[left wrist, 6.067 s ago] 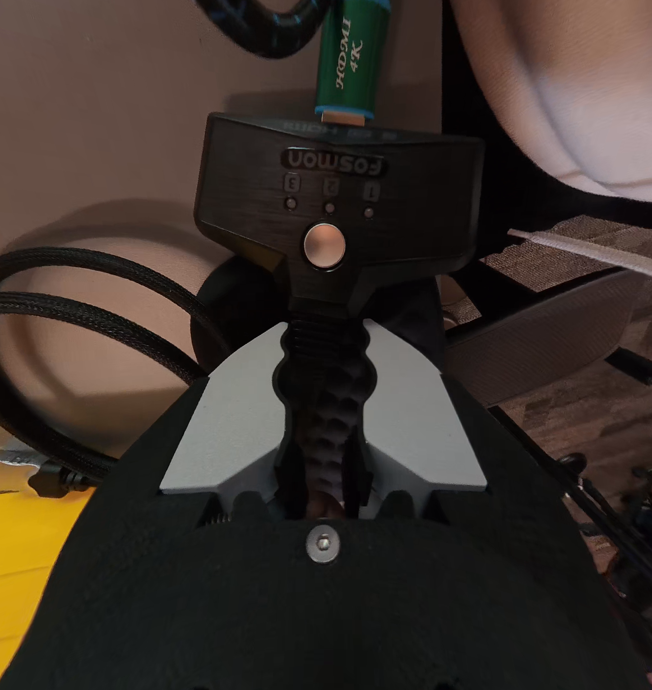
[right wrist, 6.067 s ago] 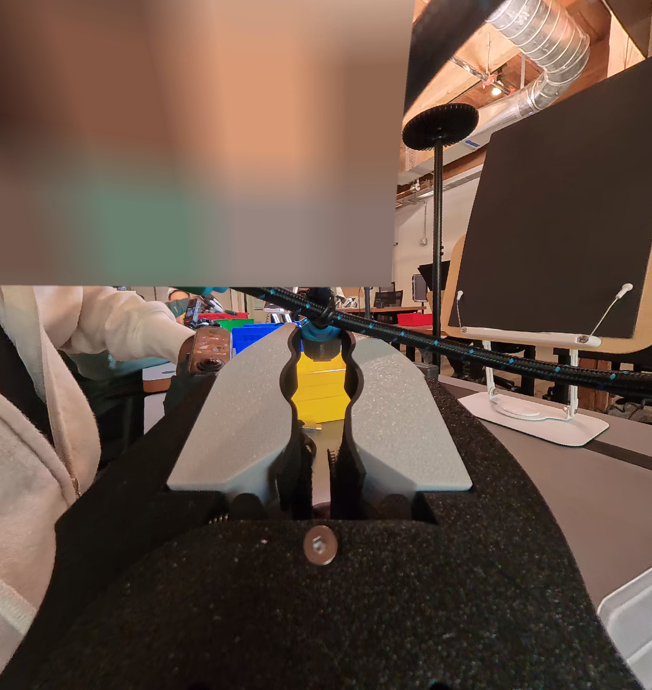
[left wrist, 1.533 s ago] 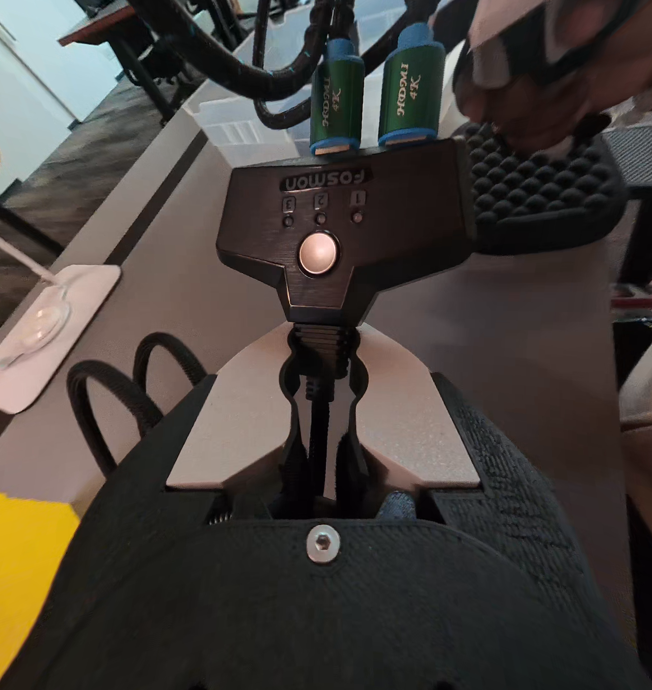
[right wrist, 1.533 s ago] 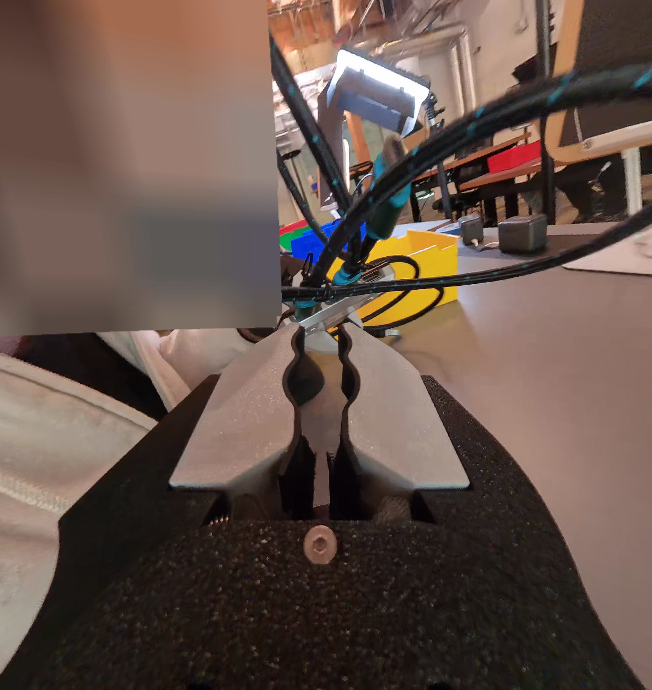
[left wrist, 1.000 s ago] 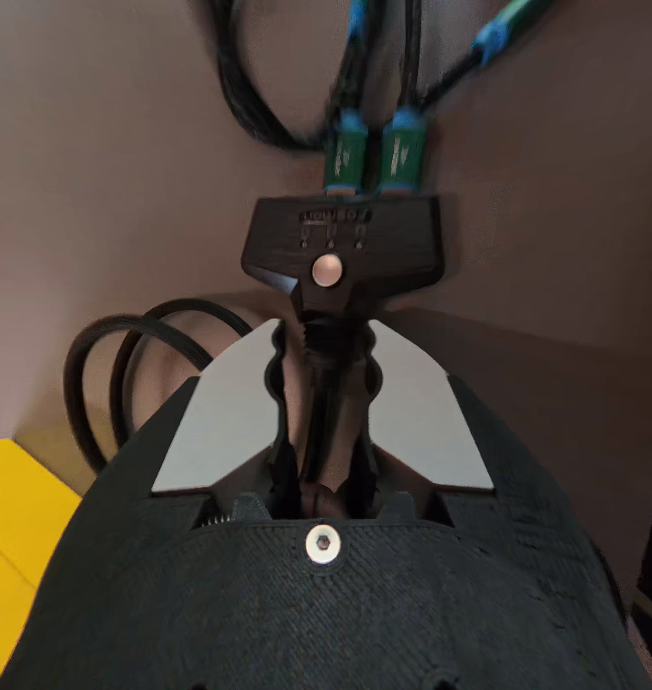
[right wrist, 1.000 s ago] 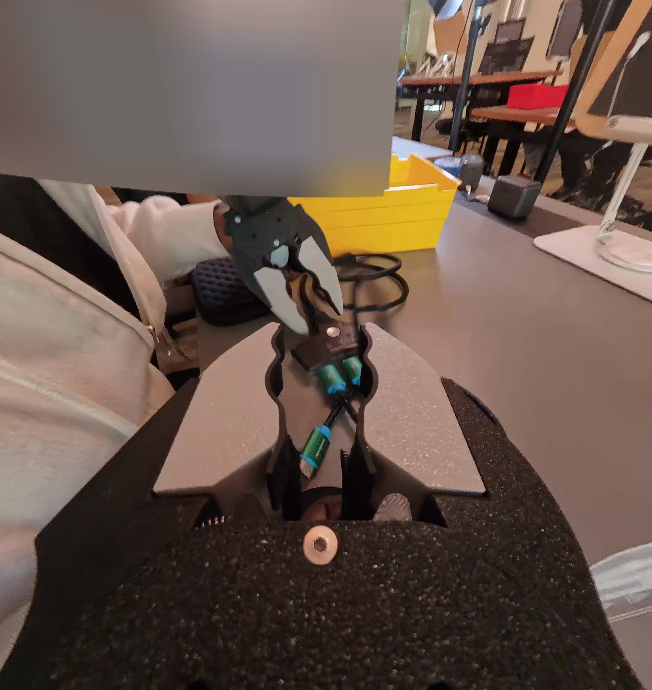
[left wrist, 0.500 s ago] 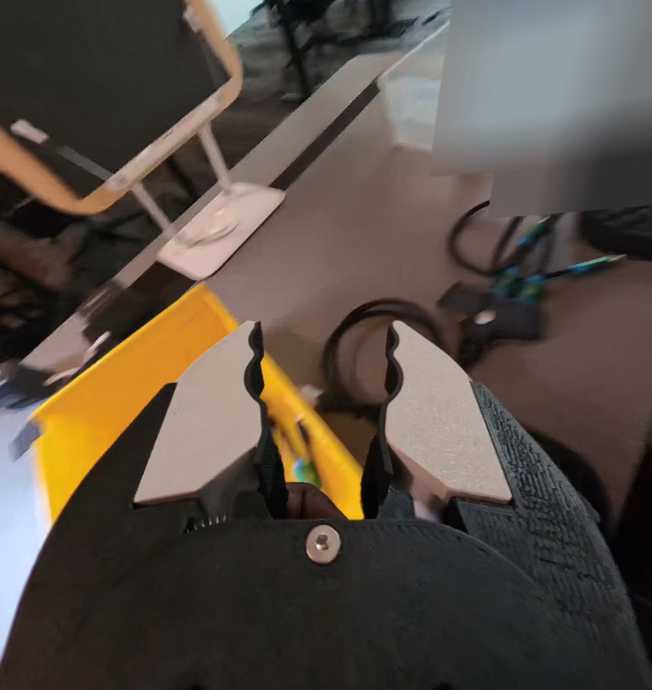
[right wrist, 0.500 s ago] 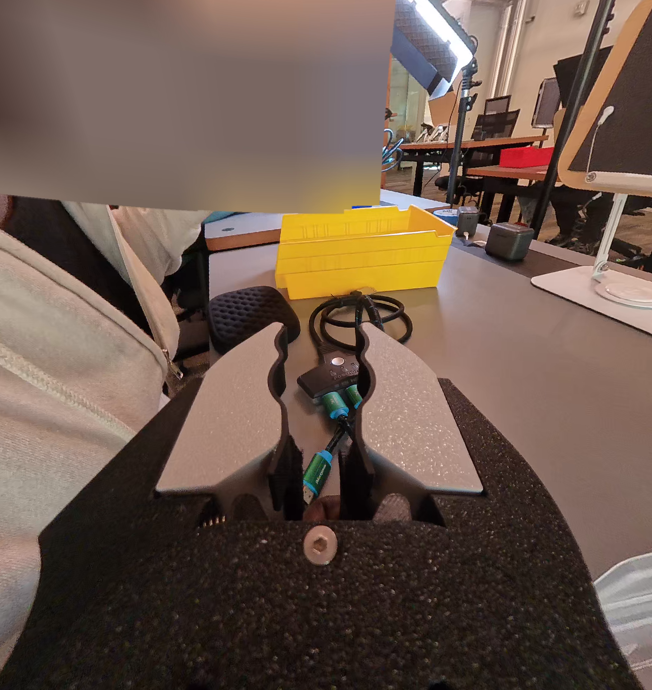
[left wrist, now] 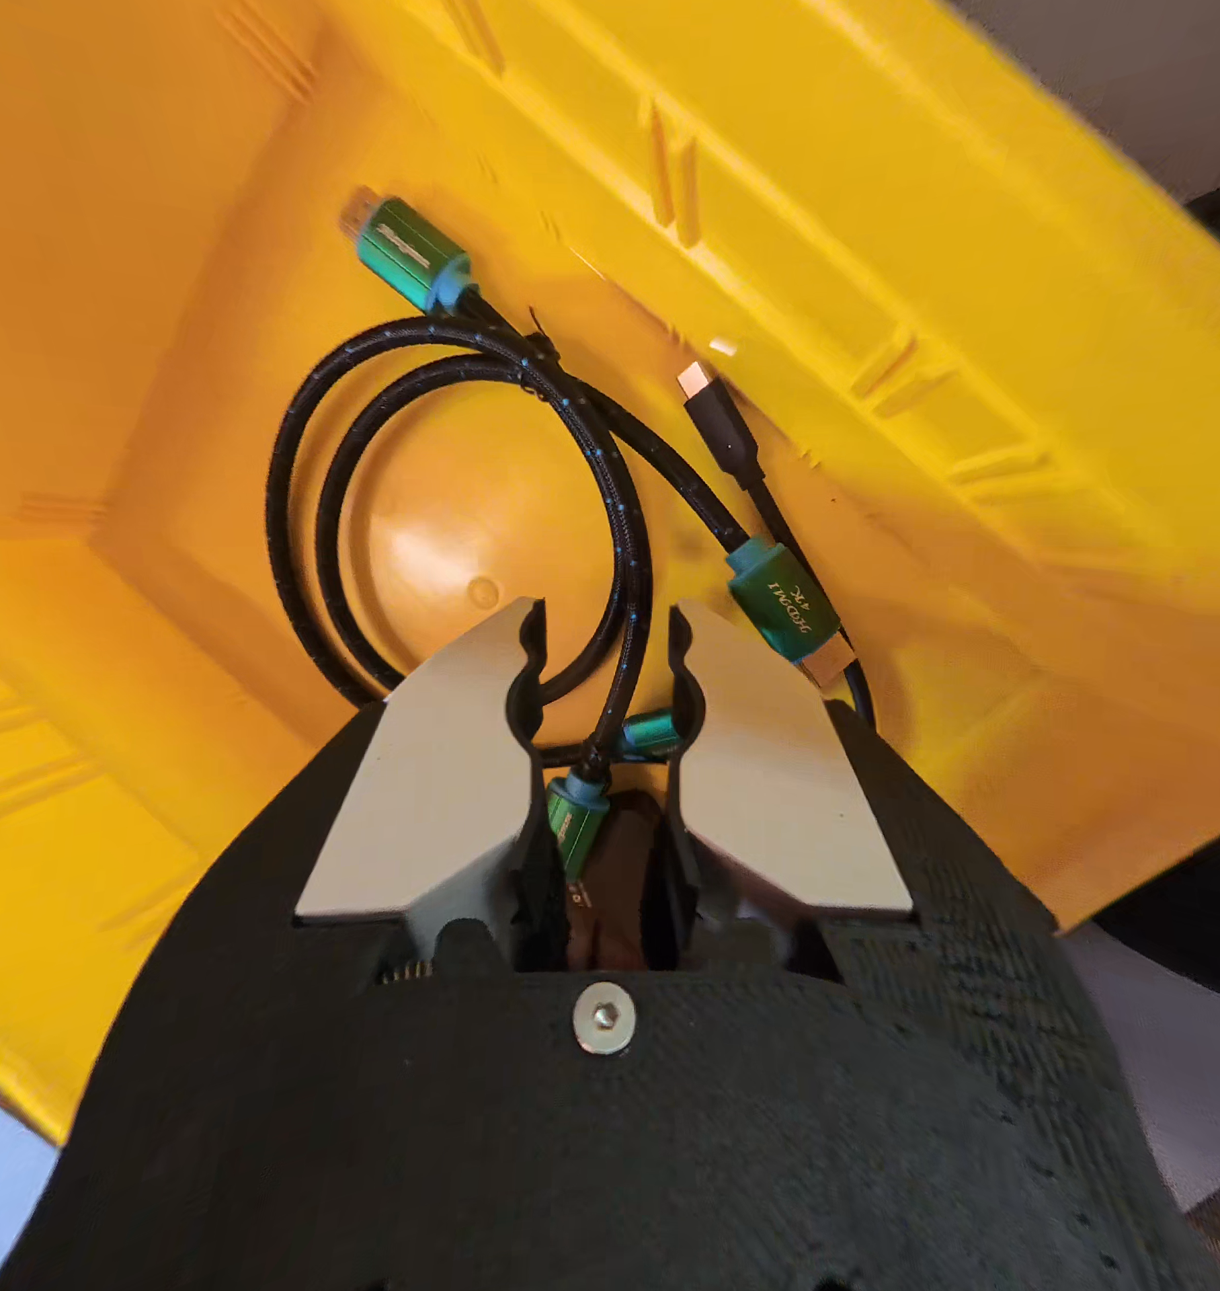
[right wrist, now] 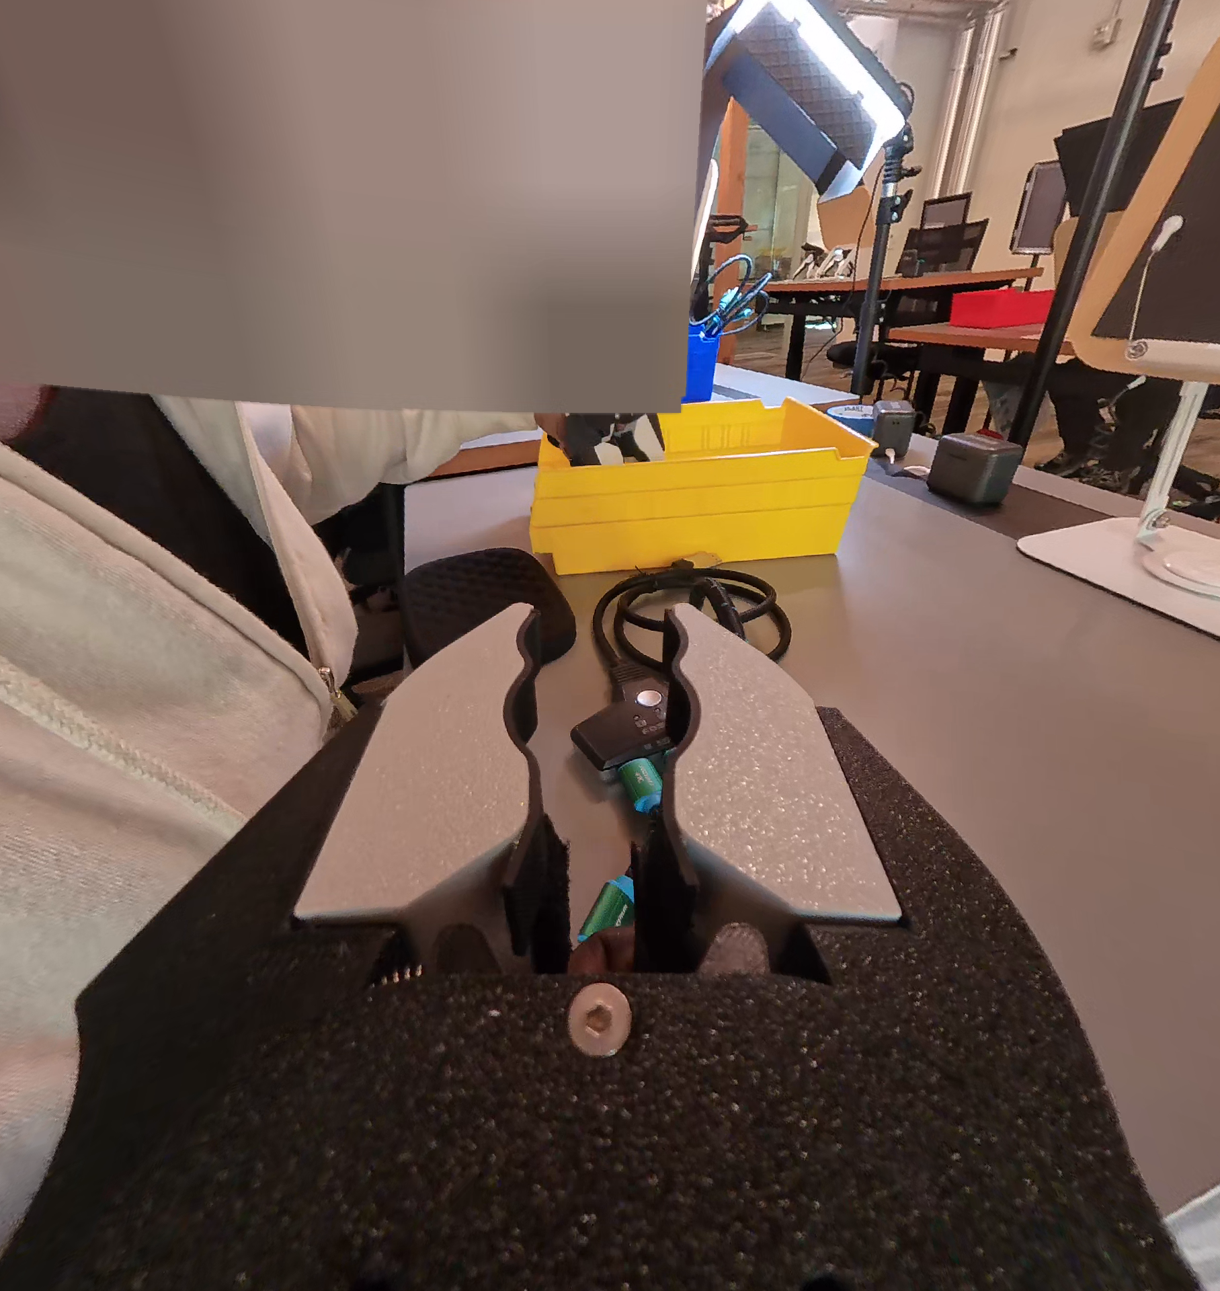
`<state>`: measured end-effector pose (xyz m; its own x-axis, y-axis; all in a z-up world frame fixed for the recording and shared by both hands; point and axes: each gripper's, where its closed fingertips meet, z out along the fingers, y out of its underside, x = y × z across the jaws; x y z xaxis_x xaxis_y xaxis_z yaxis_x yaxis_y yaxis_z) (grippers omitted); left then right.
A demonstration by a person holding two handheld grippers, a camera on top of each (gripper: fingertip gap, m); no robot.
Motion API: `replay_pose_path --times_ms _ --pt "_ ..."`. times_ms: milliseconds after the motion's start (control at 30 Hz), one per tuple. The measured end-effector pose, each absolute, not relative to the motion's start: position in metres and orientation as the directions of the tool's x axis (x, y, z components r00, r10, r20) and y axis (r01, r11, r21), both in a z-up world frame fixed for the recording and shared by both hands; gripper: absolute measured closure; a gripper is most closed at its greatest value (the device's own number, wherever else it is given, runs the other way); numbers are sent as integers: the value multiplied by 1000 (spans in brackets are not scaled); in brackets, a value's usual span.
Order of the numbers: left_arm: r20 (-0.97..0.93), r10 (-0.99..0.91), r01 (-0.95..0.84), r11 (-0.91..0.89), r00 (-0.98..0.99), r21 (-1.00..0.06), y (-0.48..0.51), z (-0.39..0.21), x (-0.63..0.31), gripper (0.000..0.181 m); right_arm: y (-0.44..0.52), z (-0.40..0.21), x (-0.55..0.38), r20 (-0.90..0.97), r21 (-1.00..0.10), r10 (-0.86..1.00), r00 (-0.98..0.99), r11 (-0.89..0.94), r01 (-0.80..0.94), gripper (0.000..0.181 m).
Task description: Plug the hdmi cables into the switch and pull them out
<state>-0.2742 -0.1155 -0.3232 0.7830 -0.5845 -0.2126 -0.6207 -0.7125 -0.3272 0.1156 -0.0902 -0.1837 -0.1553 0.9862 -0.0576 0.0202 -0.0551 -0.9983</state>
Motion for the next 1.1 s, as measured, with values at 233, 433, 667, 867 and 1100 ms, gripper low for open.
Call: replay_pose_path --times_ms 233,433,667,867,1100 --pt "-275 -549 -614 -712 789 -341 -110 -322 -279 174 -84 -189 115 -38 -998 992 -119 -33 49 148" --pt "-324 -320 -452 -534 890 -714 -88 -234 -268 175 -81 -189 113 -43 -999 993 -107 -40 32 149" --pt "-275 -214 -313 -169 937 -935 -87 -132 -233 175 -87 -186 103 -18 -1000 993 -119 -16 24 149" --pt "-243 -194 -242 29 951 -970 -95 -84 -211 175 -94 -182 99 0 -1000 992 -129 1 10 150" --pt "52 -439 170 233 897 -958 -106 -46 -138 175 -106 -176 86 25 -1000 990 -139 23 -21 150"
